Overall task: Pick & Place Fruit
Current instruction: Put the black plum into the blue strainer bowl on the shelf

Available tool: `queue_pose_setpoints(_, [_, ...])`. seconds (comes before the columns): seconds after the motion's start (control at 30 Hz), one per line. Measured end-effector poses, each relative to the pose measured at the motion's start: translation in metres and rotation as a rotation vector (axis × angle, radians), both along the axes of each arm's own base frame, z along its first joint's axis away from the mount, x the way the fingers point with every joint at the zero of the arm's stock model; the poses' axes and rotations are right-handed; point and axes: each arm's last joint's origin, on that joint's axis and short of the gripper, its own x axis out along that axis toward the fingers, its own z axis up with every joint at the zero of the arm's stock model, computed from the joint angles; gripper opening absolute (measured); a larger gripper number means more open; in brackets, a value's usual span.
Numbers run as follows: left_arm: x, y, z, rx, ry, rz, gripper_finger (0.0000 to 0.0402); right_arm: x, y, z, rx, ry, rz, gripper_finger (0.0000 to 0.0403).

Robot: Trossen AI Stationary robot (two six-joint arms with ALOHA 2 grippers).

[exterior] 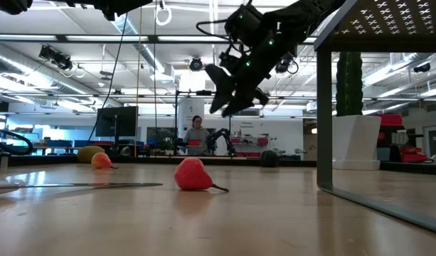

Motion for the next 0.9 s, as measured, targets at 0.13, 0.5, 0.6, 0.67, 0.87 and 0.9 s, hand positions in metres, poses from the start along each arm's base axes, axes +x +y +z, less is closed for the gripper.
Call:
queue_pose_setpoints(0.13, [0.0, 0.0, 0.0, 0.0, 0.0, 0.0, 0.0248, -0.014, -0.018, -0.007, 0.004, 0.098, -0.14, 0.0229])
queue_pose_setpoints(0.5, [0.0, 0.0, 0.0, 0.0, 0.003, 0.0, 0.0248, -0.023, -0.029, -0.014, 0.006, 0.179, -0.202, 0.0234])
queue_pose_setpoints(0.6, [0.0, 0.0, 0.0, 0.001, 0.004, 0.0, 0.0248, -0.029, -0.031, -0.016, -0.019, 0.241, -0.258, 0.0234])
queue_pose_setpoints(0.67, [0.0, 0.0, 0.0, 0.001, 0.005, 0.0, 0.0248, -0.035, -0.033, -0.019, -0.015, 0.287, -0.306, 0.0234])
queue_pose_setpoints(0.87, [0.0, 0.0, -0.001, 0.001, 0.006, 0.0, 0.0248, -0.048, -0.039, -0.035, -0.008, 0.316, -0.377, 0.0234])
queue_pose_setpoints(0.9, [0.0, 0.0, 0.0, 0.001, 0.005, 0.0, 0.0248, -0.049, -0.039, -0.038, -0.011, 0.304, -0.381, 0.0234])
